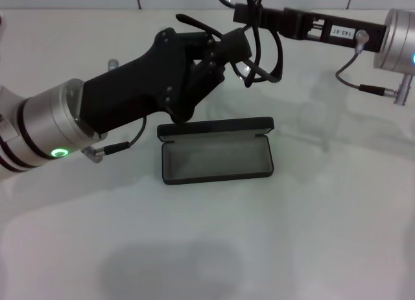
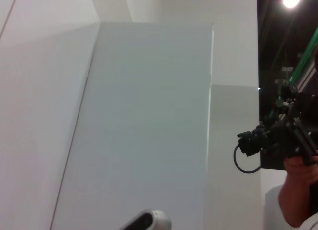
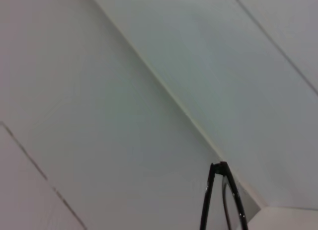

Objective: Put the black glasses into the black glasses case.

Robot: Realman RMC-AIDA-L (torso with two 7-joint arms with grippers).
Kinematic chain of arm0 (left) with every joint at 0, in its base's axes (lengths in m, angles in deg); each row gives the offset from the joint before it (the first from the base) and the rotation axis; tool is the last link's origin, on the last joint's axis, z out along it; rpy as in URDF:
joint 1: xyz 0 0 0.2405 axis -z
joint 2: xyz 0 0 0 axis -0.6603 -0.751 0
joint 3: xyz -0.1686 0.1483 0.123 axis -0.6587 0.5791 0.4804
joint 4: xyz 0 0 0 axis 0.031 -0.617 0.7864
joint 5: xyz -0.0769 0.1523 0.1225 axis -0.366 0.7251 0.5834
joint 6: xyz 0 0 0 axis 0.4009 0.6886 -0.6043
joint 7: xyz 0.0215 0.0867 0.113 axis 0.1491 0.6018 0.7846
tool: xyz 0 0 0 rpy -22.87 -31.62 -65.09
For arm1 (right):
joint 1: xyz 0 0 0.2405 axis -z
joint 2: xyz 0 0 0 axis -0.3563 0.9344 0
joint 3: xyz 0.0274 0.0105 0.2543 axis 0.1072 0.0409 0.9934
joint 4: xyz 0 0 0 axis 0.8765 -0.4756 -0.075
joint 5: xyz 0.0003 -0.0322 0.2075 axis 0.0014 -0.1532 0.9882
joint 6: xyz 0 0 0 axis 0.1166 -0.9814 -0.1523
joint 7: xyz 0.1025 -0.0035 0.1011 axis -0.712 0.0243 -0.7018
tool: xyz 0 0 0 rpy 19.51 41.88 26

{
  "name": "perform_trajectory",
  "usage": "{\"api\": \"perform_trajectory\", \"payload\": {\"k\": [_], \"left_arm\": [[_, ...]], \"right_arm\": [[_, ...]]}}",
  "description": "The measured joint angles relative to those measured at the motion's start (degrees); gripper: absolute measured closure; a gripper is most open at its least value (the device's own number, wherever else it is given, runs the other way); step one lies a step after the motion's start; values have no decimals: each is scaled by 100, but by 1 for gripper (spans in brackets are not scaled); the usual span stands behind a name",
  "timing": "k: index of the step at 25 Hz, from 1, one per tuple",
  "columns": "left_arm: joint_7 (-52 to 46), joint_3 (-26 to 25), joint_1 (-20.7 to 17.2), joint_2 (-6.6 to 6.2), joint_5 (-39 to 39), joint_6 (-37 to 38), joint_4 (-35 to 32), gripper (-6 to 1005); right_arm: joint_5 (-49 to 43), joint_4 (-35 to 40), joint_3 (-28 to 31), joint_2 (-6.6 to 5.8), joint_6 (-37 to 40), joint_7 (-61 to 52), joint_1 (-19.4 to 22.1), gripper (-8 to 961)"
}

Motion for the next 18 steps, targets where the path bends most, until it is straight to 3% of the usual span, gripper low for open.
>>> {"api": "perform_trajectory", "payload": {"k": [18], "left_arm": [[-16,25,10,0,-77,-163,119,976]], "right_arm": [[-429,290,-277,-11,721,241,99,837]]}}
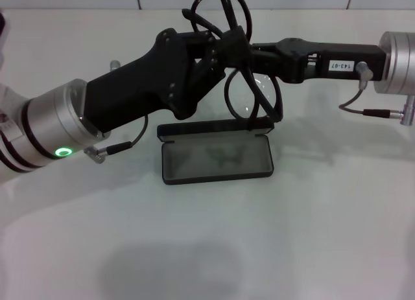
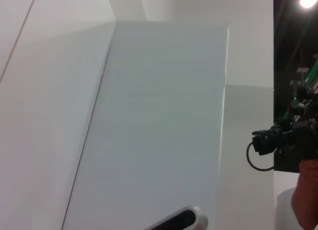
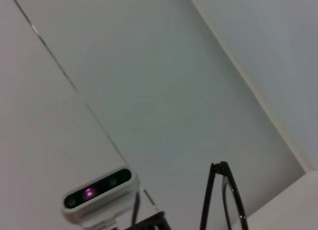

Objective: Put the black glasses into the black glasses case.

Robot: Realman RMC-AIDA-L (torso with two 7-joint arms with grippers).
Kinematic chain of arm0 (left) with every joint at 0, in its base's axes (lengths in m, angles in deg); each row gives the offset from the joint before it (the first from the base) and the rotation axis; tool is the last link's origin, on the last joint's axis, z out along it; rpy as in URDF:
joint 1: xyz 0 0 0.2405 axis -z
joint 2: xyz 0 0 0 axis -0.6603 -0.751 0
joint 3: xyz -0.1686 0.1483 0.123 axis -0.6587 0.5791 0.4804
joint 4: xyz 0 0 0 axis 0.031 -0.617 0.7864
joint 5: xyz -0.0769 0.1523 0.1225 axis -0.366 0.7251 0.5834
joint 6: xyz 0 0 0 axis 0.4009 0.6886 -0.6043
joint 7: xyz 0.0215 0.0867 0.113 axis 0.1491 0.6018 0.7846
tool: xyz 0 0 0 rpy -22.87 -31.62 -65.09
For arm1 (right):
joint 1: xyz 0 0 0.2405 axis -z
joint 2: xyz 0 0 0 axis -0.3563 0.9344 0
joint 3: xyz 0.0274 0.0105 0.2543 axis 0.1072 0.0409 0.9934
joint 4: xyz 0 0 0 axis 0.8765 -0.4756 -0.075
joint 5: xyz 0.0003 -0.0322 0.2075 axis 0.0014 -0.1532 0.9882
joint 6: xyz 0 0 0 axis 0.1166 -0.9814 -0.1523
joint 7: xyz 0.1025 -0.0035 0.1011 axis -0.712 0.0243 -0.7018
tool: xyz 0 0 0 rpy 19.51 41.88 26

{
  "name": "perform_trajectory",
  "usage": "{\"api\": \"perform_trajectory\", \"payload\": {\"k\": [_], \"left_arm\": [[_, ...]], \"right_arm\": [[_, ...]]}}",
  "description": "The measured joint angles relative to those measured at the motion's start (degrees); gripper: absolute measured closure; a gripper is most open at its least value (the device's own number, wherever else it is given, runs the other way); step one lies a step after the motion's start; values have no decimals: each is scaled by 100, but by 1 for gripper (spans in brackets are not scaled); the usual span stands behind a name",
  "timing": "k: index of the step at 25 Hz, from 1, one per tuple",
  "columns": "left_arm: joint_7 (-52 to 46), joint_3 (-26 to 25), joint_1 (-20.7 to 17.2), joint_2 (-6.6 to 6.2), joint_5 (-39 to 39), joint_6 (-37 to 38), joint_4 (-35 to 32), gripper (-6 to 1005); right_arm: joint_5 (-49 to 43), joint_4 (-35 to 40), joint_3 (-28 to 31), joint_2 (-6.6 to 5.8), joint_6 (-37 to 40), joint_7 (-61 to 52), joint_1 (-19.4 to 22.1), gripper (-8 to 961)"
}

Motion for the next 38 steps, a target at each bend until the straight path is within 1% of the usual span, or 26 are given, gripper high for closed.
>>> {"api": "perform_trajectory", "payload": {"k": [17,29,31,38], "left_arm": [[10,-1,1,23,3,-147,11,975],[33,-5,9,35,-25,-191,11,975],[32,-6,-17,29,-125,-127,11,975],[23,-13,-313,-20,-548,180,-41,975]], "right_arm": [[-260,143,-279,-2,227,86,-43,838],[-291,230,-242,-5,220,74,-31,838],[-280,230,-203,-23,201,64,-1,838],[-291,259,3,-91,204,69,126,837]]}}
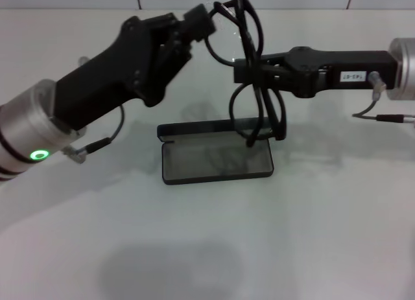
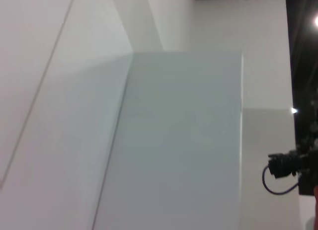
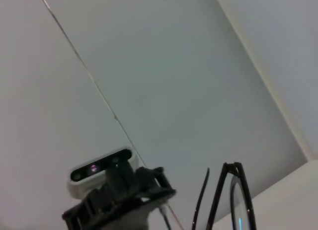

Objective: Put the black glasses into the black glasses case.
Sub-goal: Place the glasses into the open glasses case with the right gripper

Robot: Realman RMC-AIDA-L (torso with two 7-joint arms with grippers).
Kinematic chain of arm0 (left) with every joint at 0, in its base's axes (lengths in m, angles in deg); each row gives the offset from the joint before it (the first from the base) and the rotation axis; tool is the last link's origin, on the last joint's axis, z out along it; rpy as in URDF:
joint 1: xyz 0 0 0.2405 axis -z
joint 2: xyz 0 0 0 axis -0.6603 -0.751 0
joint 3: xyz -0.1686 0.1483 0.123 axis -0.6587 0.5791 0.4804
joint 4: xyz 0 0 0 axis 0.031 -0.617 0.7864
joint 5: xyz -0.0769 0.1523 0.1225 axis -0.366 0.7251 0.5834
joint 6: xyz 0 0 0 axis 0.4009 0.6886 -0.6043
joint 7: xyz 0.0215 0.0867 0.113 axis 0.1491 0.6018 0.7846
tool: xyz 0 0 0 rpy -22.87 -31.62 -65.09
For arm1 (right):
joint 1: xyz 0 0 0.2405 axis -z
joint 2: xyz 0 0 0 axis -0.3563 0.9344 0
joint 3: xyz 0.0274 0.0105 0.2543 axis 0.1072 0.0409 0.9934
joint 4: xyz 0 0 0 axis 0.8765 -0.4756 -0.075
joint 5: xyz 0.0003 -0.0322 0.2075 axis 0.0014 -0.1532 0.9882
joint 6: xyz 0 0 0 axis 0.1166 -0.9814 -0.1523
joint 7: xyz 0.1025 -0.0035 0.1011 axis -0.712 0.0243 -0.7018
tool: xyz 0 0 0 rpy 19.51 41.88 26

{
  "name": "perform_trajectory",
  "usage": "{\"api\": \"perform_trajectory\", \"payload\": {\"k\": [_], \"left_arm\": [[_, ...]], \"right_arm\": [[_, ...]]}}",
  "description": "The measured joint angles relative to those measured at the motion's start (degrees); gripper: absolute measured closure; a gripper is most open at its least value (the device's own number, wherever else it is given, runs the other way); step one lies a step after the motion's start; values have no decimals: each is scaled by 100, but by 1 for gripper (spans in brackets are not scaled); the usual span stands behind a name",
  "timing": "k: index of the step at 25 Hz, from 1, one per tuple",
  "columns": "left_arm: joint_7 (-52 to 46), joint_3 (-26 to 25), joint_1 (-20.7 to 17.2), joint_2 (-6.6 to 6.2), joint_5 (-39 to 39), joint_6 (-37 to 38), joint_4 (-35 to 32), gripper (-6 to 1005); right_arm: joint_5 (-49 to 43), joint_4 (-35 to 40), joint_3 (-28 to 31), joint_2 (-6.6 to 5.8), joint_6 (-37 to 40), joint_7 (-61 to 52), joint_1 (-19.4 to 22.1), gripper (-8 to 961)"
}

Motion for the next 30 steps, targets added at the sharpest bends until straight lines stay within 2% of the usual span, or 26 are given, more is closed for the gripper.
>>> {"api": "perform_trajectory", "payload": {"k": [3,5,8,11,14,16,18,19,23,30], "left_arm": [[-42,-19,-166,-66,-39,86,-12,975],[-75,-22,-305,-132,-41,112,-14,975],[-124,-43,-690,-276,-47,114,-17,975],[-125,-117,-869,-314,-48,79,-8,973],[-99,-271,-1055,-328,-34,-7,25,973],[-90,-314,-1127,-313,-9,-95,30,972],[-95,-322,-1176,-298,2,-188,31,972],[-104,-322,-1192,-296,4,-215,33,972],[-122,-319,-1208,-289,7,-270,49,972],[-244,-321,-1174,-272,7,-420,52,972]], "right_arm": [[-65,148,3,-46,-22,113,59,836],[-372,496,-15,-115,-24,434,80,836],[-1098,1171,-64,-130,137,583,-21,835],[-2080,1703,-72,-9,220,574,-258,835],[-2881,1815,-226,125,100,575,-621,834],[-3065,1718,-642,147,-125,570,-859,834],[-3109,1616,-1473,147,-619,524,-1124,834],[-3109,1616,-1473,147,-619,524,-1124,834],[-3160,1604,-2489,159,-1370,316,-1325,833],[-3321,1604,-2992,167,-2115,185,-1434,832]]}}
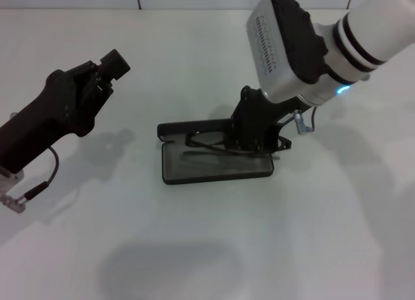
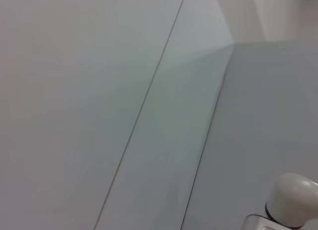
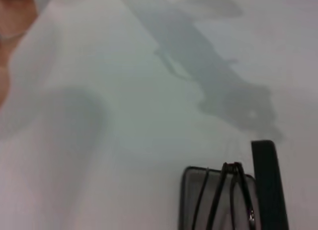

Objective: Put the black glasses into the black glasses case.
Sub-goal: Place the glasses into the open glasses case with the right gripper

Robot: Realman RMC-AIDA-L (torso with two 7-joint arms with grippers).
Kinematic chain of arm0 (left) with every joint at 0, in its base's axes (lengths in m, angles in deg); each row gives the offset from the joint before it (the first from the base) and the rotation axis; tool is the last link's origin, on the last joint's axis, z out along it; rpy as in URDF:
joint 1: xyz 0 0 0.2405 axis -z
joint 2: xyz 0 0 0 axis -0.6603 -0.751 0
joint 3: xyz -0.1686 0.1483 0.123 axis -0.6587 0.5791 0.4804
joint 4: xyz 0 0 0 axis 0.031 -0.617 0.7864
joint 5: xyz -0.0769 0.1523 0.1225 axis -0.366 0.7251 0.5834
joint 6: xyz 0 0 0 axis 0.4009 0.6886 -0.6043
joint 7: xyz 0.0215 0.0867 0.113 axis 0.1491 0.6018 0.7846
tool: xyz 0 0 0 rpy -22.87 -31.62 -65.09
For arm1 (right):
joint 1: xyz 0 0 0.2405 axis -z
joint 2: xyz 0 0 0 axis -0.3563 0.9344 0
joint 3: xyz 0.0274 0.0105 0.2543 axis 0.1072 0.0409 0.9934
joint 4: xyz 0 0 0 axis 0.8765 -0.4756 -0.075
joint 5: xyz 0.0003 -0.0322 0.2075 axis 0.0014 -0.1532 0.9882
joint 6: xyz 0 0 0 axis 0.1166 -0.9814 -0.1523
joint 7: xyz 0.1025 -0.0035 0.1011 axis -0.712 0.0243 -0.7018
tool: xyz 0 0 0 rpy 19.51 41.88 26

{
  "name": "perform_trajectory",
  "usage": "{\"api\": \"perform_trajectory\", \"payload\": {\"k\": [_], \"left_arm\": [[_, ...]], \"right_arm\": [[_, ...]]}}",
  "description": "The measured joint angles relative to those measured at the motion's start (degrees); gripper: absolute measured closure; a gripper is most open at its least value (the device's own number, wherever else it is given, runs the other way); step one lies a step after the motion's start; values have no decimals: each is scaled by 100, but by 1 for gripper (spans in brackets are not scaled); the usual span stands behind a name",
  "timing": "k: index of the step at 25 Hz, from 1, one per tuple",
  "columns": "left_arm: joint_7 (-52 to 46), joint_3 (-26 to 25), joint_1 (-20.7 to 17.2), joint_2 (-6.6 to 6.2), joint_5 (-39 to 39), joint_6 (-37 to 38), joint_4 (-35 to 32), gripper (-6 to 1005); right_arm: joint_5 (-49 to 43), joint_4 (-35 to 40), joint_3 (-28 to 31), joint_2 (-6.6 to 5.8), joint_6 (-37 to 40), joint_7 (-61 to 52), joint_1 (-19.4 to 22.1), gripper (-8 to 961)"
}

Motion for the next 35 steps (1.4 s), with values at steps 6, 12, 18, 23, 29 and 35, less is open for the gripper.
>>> {"api": "perform_trajectory", "payload": {"k": [6,12,18,23,29,35], "left_arm": [[-34,10,50,-4,-1,-61,0,972],[-27,8,76,-7,0,-150,0,973],[-1,27,107,-3,5,-220,0,973],[7,27,119,-1,8,-293,0,973],[15,26,168,-12,9,-343,0,973],[18,17,173,-33,8,-354,0,972]], "right_arm": [[-86,19,-148,2,-327,-12,-84,831],[-159,19,-306,2,-650,-91,-140,830],[-157,75,-506,2,-848,-91,-147,829],[-136,83,-545,2,-875,-66,-155,828],[-96,199,-516,1,-772,-63,-119,679],[-113,743,-166,-9,-193,-89,220,680]]}}
